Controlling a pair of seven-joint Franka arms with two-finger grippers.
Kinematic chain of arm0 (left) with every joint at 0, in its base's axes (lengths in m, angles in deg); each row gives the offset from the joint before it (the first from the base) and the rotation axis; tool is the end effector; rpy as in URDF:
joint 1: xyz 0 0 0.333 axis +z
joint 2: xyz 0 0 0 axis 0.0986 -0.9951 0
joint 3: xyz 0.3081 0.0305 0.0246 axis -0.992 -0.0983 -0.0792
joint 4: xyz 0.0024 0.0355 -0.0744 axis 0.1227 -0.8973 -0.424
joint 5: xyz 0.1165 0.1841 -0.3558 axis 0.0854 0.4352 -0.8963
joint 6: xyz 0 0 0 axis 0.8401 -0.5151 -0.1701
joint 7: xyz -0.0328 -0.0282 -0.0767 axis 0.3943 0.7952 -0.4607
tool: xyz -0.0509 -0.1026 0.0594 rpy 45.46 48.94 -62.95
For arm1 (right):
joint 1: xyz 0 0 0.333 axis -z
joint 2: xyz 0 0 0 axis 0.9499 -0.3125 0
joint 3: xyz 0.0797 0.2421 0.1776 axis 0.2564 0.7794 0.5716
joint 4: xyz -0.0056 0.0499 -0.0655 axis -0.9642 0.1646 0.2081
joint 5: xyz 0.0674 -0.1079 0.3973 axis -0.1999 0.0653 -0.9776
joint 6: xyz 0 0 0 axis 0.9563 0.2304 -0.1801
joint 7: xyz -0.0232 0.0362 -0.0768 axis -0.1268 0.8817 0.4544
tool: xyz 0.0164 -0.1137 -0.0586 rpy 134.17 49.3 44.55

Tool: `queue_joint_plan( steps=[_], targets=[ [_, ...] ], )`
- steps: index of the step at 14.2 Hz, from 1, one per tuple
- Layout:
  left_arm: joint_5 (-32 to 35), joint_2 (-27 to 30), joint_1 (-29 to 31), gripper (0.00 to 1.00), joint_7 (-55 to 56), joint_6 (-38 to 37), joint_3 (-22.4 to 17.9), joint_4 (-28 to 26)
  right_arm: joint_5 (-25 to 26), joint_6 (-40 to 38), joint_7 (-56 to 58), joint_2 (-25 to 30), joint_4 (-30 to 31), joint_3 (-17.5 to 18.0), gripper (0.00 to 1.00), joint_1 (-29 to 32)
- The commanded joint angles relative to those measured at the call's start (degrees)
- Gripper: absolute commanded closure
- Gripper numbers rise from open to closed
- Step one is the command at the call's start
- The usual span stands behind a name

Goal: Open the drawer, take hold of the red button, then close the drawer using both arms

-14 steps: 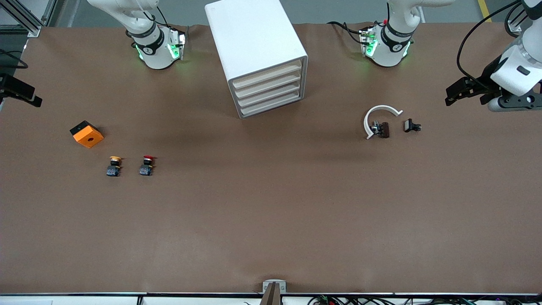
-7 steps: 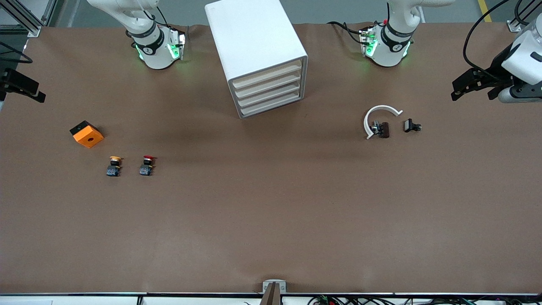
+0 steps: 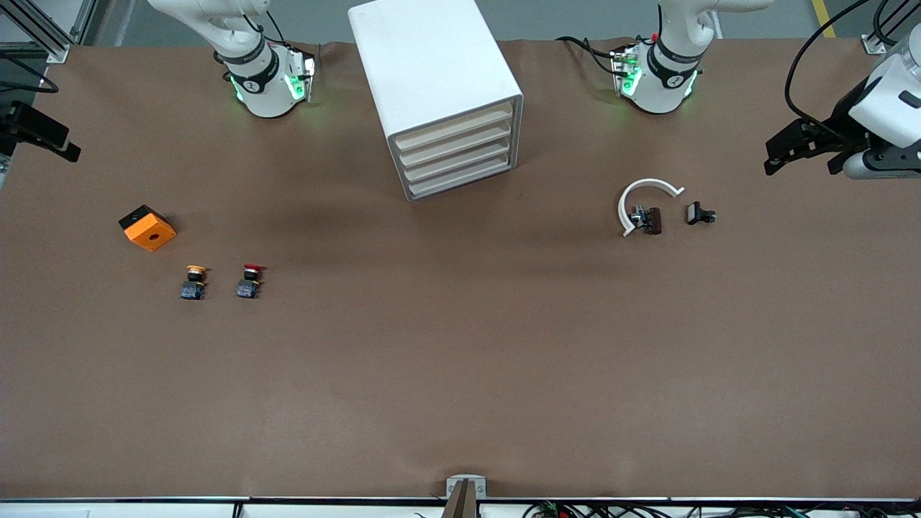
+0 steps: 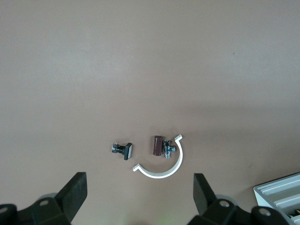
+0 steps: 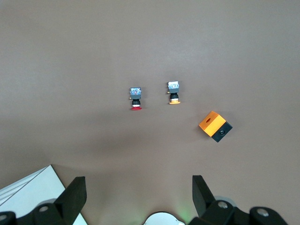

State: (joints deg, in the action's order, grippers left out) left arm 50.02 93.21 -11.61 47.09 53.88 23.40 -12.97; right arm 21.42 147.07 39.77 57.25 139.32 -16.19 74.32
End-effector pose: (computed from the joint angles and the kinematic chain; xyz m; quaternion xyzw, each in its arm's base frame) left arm 0.5369 -0.0391 0.5903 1.0000 0.0002 -0.0051 0.0050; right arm 0.5427 -0.0351 0.6572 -0.9975 0.0640 0.0258 0.0129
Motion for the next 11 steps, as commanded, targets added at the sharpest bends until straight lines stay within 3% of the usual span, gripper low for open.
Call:
queue_joint_plan(
  steps=[1, 5, 11],
  targets=[
    [0.21, -0.37, 0.24, 0.0, -1.13, -2.24, 1.33, 1.65, -0.6, 2.26, -0.64, 3.6, 4.74, -0.26, 0.0, -0.07],
    [0.21, -0.46, 0.06, 0.0, -1.04, -2.33, 1.51, 2.0, -0.6, 5.07, 4.1, 6.85, 9.57, -0.96, 0.0, 0.72],
    [0.3, -0.46, 0.06, 0.0, -1.04, -2.42, 1.51, 2.08, -0.34, 5.16, 4.19, 6.86, 9.23, -0.88, 0.0, 0.03]
  ],
)
